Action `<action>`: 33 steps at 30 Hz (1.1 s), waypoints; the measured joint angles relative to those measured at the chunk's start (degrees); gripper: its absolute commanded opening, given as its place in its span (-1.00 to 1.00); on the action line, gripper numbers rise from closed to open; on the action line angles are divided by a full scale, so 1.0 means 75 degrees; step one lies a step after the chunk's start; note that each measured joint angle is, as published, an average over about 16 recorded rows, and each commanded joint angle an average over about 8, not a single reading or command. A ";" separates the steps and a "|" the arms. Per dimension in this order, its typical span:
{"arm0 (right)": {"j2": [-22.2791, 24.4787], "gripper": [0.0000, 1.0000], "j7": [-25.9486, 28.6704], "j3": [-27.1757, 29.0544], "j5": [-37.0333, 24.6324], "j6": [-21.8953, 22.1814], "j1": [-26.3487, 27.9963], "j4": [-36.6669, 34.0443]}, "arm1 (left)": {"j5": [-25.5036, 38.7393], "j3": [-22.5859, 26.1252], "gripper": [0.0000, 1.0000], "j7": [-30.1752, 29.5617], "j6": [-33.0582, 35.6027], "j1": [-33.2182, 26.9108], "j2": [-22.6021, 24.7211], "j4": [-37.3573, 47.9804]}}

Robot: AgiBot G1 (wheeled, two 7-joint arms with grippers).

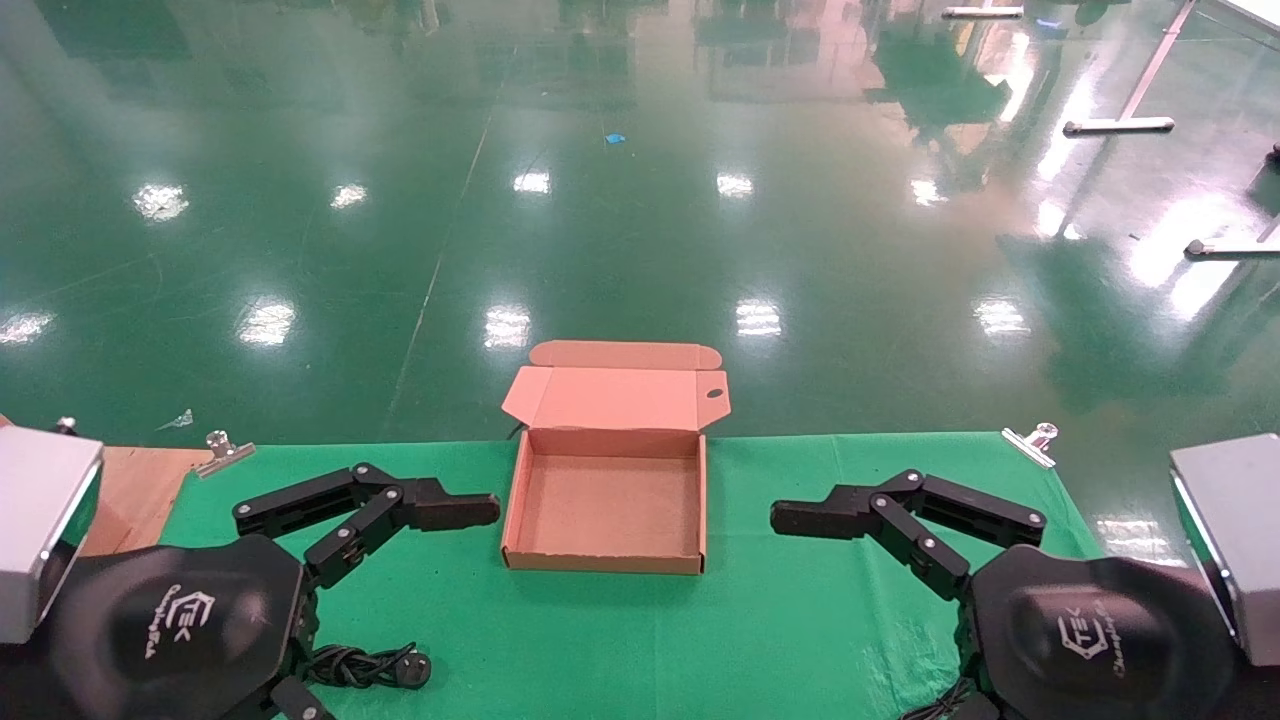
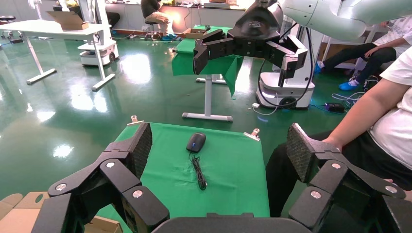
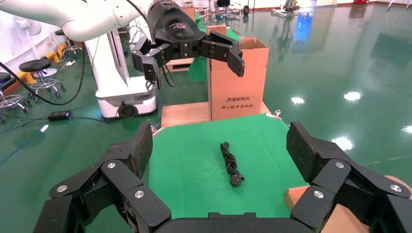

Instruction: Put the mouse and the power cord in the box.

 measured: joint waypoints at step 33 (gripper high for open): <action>-0.0317 1.00 -0.1303 -0.1672 -0.4967 -0.0304 0.2247 -0.0683 | 0.3431 0.2010 1.00 0.0057 0.0505 -0.2437 0.1202 0.1813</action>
